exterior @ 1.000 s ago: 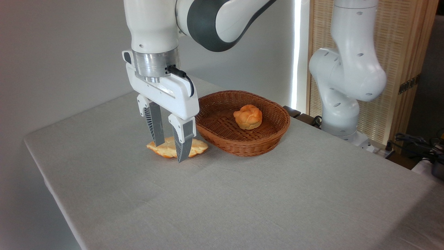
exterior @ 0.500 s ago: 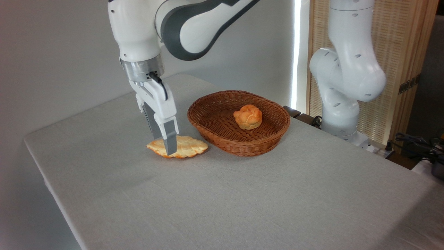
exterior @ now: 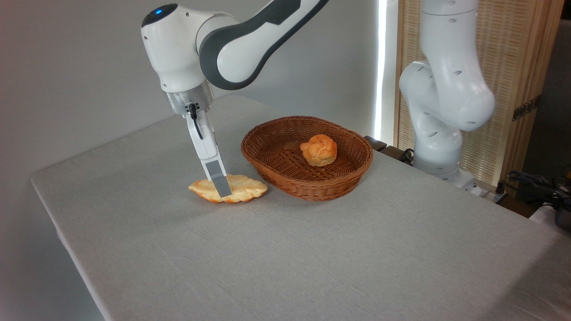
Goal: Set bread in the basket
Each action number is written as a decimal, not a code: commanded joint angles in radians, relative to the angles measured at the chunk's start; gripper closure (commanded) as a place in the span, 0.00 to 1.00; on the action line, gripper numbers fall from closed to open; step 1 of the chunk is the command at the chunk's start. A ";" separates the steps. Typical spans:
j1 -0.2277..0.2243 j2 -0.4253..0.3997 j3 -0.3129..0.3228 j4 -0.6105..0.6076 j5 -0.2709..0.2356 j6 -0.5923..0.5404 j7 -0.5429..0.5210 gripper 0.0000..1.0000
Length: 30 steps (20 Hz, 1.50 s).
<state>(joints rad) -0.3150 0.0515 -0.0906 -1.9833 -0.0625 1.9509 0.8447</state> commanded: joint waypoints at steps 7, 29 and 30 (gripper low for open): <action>-0.027 0.025 0.008 -0.011 0.007 0.000 0.040 0.00; -0.021 0.005 0.019 0.003 0.044 0.013 0.028 0.57; -0.021 0.001 0.019 0.004 0.044 0.013 0.030 0.59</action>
<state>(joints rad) -0.3326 0.0802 -0.0839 -1.9818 -0.0271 1.9540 0.8627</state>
